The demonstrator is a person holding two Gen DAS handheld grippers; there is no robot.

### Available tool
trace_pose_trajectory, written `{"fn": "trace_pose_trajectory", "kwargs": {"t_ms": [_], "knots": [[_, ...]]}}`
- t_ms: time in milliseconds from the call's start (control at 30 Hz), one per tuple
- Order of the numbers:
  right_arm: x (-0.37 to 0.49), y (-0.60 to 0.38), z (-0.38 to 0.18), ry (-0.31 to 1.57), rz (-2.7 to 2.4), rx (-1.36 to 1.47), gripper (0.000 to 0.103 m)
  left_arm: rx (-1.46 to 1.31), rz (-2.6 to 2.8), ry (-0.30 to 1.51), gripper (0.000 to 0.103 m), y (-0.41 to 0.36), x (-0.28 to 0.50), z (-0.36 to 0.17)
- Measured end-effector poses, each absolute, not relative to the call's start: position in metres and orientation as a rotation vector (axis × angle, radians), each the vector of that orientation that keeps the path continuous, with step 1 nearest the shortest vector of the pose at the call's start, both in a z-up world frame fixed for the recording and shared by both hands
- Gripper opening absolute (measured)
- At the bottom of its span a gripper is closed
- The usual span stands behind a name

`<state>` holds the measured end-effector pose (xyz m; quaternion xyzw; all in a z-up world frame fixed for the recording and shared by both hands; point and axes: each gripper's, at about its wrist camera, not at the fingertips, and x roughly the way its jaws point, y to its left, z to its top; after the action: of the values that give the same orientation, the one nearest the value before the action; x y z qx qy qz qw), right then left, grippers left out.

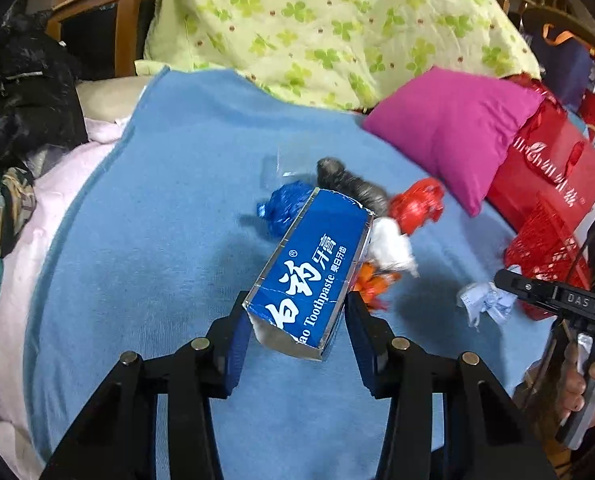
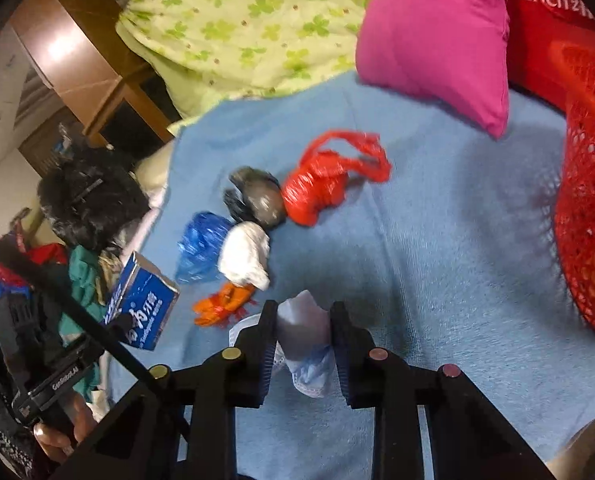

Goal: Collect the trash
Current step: 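Lift the toothpaste box with the left tool while the right tool carries the cloth to the basket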

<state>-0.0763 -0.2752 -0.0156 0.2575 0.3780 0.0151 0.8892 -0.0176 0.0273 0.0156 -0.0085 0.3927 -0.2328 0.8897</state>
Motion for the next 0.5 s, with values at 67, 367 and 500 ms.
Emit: {"fn": "trace_pose_trajectory", "kwargs": {"t_ms": [67, 367, 500], "knots": [[-0.083, -0.279, -0.007, 0.758, 0.038, 0.548, 0.028, -0.002, -0.476, 0.791, 0.049, 0.022, -0.031, 0.028], [-0.128, -0.296, 0.038, 0.627, 0.025, 0.536, 0.028, 0.024, -0.461, 0.7, 0.049, -0.011, -0.072, 0.072], [-0.151, -0.306, 0.06, 0.558, -0.007, 0.505, 0.028, 0.077, -0.436, 0.669, 0.049, -0.034, -0.085, 0.09]]}}
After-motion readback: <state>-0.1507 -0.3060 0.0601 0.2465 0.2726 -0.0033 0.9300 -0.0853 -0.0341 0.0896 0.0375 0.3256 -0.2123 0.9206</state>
